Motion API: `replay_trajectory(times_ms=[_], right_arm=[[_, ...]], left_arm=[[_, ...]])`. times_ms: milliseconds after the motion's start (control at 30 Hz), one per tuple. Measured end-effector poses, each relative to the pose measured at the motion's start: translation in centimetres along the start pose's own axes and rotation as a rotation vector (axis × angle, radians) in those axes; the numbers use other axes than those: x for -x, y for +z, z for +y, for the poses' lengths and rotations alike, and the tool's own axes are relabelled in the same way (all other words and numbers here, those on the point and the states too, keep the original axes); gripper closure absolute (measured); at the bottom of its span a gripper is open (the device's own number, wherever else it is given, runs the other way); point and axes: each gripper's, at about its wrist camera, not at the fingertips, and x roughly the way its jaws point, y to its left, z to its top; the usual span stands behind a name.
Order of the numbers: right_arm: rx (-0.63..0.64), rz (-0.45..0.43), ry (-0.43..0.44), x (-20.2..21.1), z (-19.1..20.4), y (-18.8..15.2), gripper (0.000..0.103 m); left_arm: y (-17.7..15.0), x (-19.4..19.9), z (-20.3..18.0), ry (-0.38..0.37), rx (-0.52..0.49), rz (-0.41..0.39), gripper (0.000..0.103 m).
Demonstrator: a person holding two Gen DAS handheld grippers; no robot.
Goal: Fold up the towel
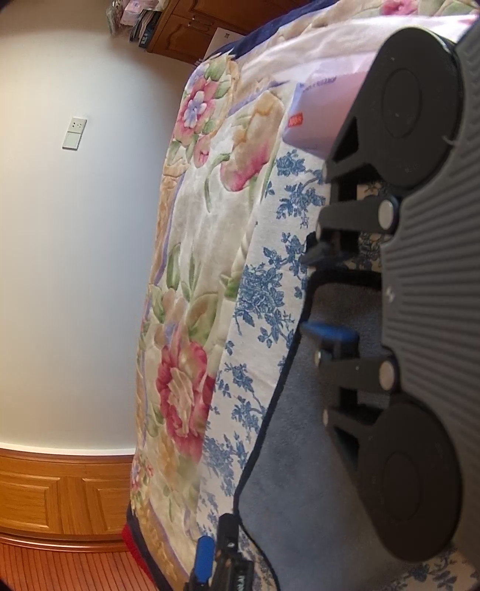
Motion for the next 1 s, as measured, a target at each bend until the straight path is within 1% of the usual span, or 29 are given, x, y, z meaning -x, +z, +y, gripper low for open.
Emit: replay_trajectory(times_ms=[67, 233, 300, 567, 833, 1000], right_arm=[[-0.009, -0.001, -0.001, 0.8, 0.0, 0.1, 0.06], [-0.035, -0.014, 0.005, 3.0, 0.2, 0.9, 0.059], [-0.034, -0.018, 0.008, 3.9, 0.5, 1.3, 0.058], [-0.043, -0.039, 0.018, 7.7, 1.5, 2.4, 0.058], [-0.054, -0.064, 0.02, 11.8, 1.9, 3.3, 0.058], [-0.062, -0.089, 0.015, 14.2, 1.9, 3.9, 0.056]], left_arm=[[0.4, 1.0, 0.2, 0.004, 0.002, -0.016, 0.024], [1.7, 3.7, 0.4, 0.009, 0.007, -0.034, 0.022], [2.1, 4.9, 0.3, 0.011, 0.004, -0.048, 0.02], [3.2, 9.4, -0.1, 0.007, 0.01, -0.055, 0.019], [4.5, 13.9, -1.3, -0.007, -0.032, -0.074, 0.019], [5.0, 16.8, -1.9, -0.017, -0.035, -0.084, 0.017]])
